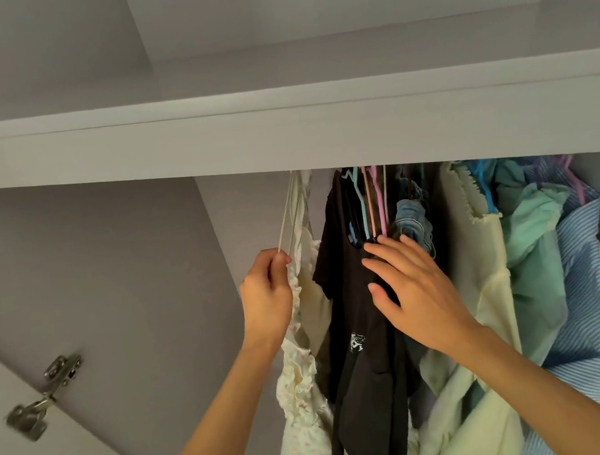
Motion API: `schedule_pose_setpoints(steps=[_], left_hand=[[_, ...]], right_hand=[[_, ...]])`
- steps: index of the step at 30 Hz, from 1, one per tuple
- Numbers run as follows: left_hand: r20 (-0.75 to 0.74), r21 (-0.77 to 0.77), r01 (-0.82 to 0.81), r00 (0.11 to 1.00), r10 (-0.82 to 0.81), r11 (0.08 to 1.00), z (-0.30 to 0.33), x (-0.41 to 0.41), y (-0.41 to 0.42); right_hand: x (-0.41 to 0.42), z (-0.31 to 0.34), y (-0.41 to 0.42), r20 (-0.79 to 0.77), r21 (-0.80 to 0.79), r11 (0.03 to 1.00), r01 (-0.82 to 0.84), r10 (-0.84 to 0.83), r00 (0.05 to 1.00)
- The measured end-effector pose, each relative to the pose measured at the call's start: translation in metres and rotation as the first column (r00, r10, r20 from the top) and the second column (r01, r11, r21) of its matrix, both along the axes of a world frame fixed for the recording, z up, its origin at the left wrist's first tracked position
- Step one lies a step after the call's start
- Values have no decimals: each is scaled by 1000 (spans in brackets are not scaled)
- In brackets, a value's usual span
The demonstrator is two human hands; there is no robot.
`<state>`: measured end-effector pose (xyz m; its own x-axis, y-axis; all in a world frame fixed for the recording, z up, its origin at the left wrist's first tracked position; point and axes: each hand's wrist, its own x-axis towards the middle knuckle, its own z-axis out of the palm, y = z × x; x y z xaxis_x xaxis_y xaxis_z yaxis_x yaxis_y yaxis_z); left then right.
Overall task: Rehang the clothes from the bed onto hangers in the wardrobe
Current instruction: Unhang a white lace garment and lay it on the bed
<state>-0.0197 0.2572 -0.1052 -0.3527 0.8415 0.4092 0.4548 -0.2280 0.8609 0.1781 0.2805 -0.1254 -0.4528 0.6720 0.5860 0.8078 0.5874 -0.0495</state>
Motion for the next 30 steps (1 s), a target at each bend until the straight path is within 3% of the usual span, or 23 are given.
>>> schedule_pose_setpoints(steps=[5, 8, 10, 12, 14, 17, 19, 20, 23, 25, 28, 30], left_hand=[[-38, -67, -70, 997, 67, 995, -8, -25, -39], [-52, -85, -132, 990, 128, 988, -13, -35, -64], [-60, -85, -167, 985, 162, 982, -17, -39, -84], [-71, -90, -197, 979, 191, 976, -19, -44, -105], [-90, -97, -226, 972, 217, 969, -22, -49, -126], [-120, -121, -253, 964, 239, 960, -28, -51, -159], [-105, -143, -280, 958, 266, 949, -33, -50, -182], [-88, -154, -294, 955, 283, 943, -36, -49, -194], [-72, -200, -299, 954, 291, 933, -41, -46, -231], [-106, -247, -271, 962, 252, 931, -43, -45, -257], [-125, -319, -306, 952, 281, 897, -49, -53, -300], [-166, -343, -391, 920, 355, 854, -58, -66, -330]], right_hand=[[-21, 9, -3, 12, -27, 1000, 2, -2, 1000], [-53, 21, -11, -90, -71, 992, -101, 94, 991], [-81, 33, -19, -240, -228, 950, -215, 159, 958], [-111, 44, -29, -448, -473, 806, -356, 128, 885], [-142, 53, -41, -618, -675, 551, -491, -59, 784], [-178, 62, -63, -752, -634, 197, -747, -381, 538], [-194, 64, -81, -748, -542, 116, -833, -519, 414], [-199, 64, -92, -726, -549, 117, -828, -557, 402], [-213, 61, -123, -674, -681, 178, -710, -530, 514], [-218, 58, -144, -647, -734, 151, -662, -453, 614], [-215, 54, -175, -587, -810, 144, -569, -216, 780], [-209, 52, -198, -537, -836, 169, -522, -63, 841]])
